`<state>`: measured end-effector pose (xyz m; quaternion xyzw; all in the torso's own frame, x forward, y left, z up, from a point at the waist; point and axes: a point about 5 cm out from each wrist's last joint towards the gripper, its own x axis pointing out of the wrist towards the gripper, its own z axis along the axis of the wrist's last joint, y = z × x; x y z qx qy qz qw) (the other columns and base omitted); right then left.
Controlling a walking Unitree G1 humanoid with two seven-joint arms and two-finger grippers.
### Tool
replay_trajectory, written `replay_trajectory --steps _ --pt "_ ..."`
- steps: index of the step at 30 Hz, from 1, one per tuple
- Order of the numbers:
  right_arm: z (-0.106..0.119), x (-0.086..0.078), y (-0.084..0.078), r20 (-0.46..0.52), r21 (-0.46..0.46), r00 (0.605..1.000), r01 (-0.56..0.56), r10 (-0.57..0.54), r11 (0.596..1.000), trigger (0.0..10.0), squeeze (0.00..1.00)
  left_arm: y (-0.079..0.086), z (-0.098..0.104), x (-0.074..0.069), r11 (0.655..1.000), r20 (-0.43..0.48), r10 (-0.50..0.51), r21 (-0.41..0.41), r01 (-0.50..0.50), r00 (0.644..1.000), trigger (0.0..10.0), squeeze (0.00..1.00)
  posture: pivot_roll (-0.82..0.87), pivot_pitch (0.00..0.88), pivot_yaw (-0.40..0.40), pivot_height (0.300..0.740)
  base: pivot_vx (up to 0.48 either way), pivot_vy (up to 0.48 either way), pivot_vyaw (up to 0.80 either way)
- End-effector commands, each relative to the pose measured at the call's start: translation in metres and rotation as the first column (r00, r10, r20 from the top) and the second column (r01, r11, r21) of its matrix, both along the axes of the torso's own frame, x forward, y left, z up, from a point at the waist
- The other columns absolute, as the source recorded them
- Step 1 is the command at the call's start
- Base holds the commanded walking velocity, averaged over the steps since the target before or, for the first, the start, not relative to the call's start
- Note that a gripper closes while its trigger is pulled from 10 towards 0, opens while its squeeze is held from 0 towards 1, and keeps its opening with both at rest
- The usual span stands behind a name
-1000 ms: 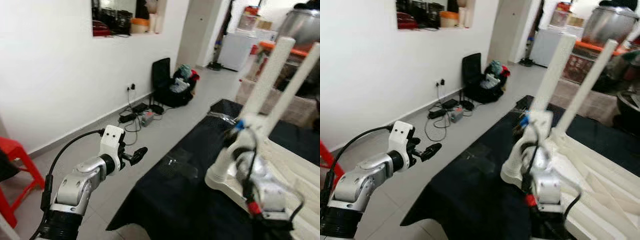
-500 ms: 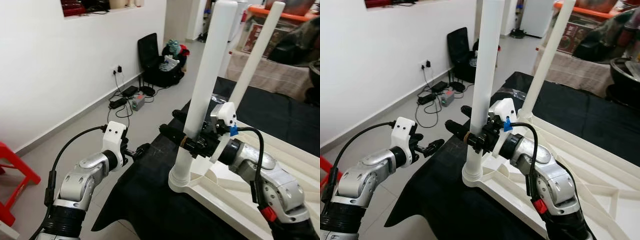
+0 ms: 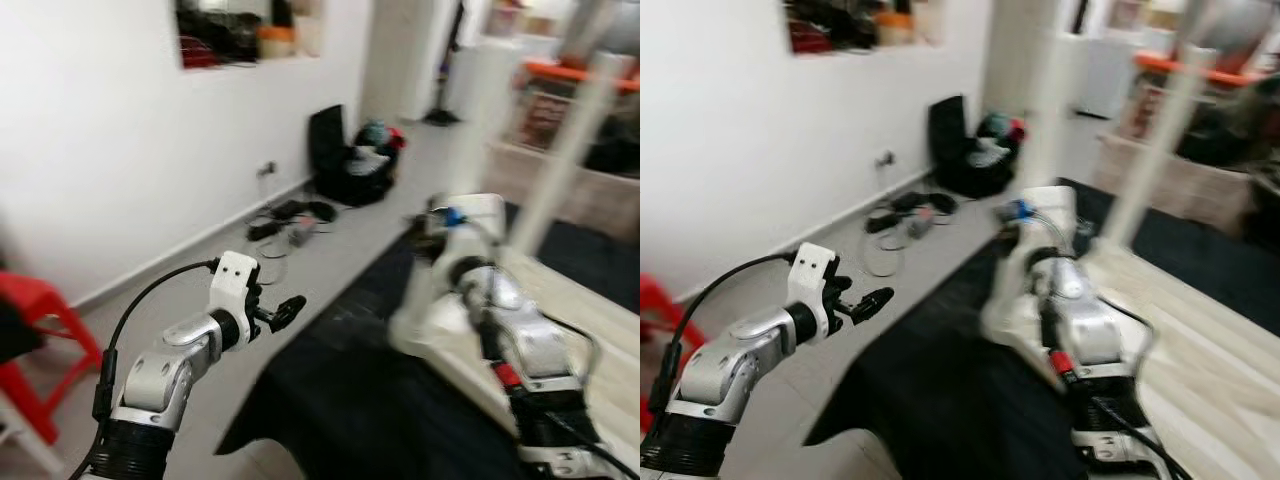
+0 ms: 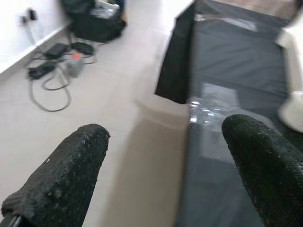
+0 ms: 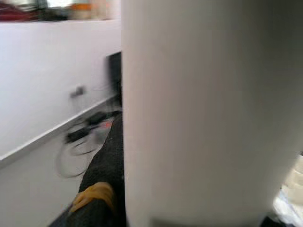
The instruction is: Building children table
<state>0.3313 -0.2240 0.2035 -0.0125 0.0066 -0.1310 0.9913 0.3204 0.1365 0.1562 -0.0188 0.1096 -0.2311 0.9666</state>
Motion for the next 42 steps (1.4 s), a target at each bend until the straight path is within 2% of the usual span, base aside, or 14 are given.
replay_trajectory --steps 1,9,10,12,13,21,26,27,28,29,32,33,35,42 --pt "-0.034 -0.005 0.006 -0.142 0.003 0.990 -0.027 0.027 1.000 10.0 0.00 -0.004 -0.001 -0.001 1.000 -0.003 -0.012 0.003 0.012 1.000 10.0 0.00 0.09 0.000 -0.084 0.740 0.000 0.000 0.00" --pt "0.000 -0.022 0.079 0.160 0.153 0.815 -0.578 0.557 0.802 10.0 0.02 -0.007 0.000 0.001 1.000 -0.002 -0.021 0.001 0.021 1.000 10.0 0.00 0.09 0.000 -0.081 0.740 0.000 0.000 0.00" --pt "0.009 -0.026 0.087 0.202 0.155 0.755 -0.654 0.624 0.741 10.0 1.00 -0.007 0.001 0.001 1.000 -0.001 -0.021 0.001 0.021 1.000 10.0 0.00 0.09 0.000 -0.085 0.740 0.000 0.000 0.00" --pt "0.016 -0.029 0.093 0.229 0.152 0.709 -0.703 0.667 0.695 10.0 1.00 -0.007 0.001 0.001 1.000 0.000 -0.021 0.001 0.021 1.000 10.0 0.00 0.09 0.000 -0.085 0.740 0.000 0.000 0.00" --pt "0.038 -0.045 0.103 0.304 0.105 0.528 -0.846 0.793 0.523 10.0 0.00 -0.004 0.001 0.001 1.000 -0.001 -0.019 0.001 0.019 1.000 10.0 0.00 0.09 0.000 -0.085 0.740 0.000 0.000 0.00" --pt "0.048 -0.069 0.104 0.218 -0.069 0.200 -0.973 0.955 0.220 10.0 0.00 -0.004 0.001 0.000 1.000 0.000 -0.024 -0.004 0.024 1.000 10.0 0.00 0.10 0.000 -0.096 0.740 0.000 0.000 0.00" --pt "0.047 -0.072 0.104 0.192 -0.081 0.156 -0.981 0.969 0.175 10.0 0.00 -0.004 0.001 0.000 1.000 0.000 -0.025 -0.005 0.025 1.000 10.0 0.00 0.10 0.000 -0.096 0.740 0.000 0.000 0.00" --pt "0.042 -0.071 0.104 0.187 -0.070 0.147 -0.984 0.971 0.162 4.9 0.00 -0.003 0.001 0.000 1.000 0.001 -0.023 -0.004 0.023 1.000 10.0 0.00 0.12 0.000 -0.101 0.740 0.000 0.000 0.00" --pt "0.036 -0.066 0.103 0.175 -0.045 0.180 -0.981 0.968 0.190 0.0 0.00 -0.003 0.002 0.000 1.000 0.001 -0.021 -0.002 0.021 1.000 10.0 0.00 0.12 0.000 -0.100 0.740 0.000 0.000 0.00" --pt "0.032 -0.062 0.102 0.165 -0.028 0.205 -0.977 0.965 0.212 0.0 0.00 -0.002 0.002 0.000 1.000 0.001 -0.019 -0.001 0.019 1.000 10.0 0.00 0.12 0.000 -0.100 0.740 0.000 0.000 0.00" --pt "0.003 -0.012 0.075 -0.073 -0.034 0.694 -0.720 0.717 0.693 0.0 0.00 -0.001 0.001 -0.001 1.000 0.001 -0.017 0.004 0.017 1.000 10.0 0.00 0.11 0.000 -0.096 0.740 0.000 0.000 0.00" --pt "0.003 -0.012 0.075 -0.073 -0.034 0.694 -0.720 0.717 0.693 0.0 0.00 -0.001 0.001 -0.001 1.000 0.001 -0.017 0.004 0.017 1.000 10.0 0.00 0.11 0.000 -0.096 0.740 0.000 0.000 0.00" --pt "-0.011 0.009 0.032 -0.150 -0.032 0.936 -0.326 0.318 0.945 0.0 0.00 -0.002 0.001 -0.001 1.000 0.001 -0.016 0.006 0.016 1.000 10.0 0.00 0.11 0.000 -0.096 0.740 0.000 0.000 0.00" --pt "-0.042 -0.009 0.015 -0.215 0.042 0.976 -0.010 0.018 0.999 0.0 0.00 -0.004 0.000 0.000 1.000 0.000 -0.018 0.006 0.018 1.000 10.0 0.00 0.10 0.000 -0.085 0.740 0.000 0.000 0.00"
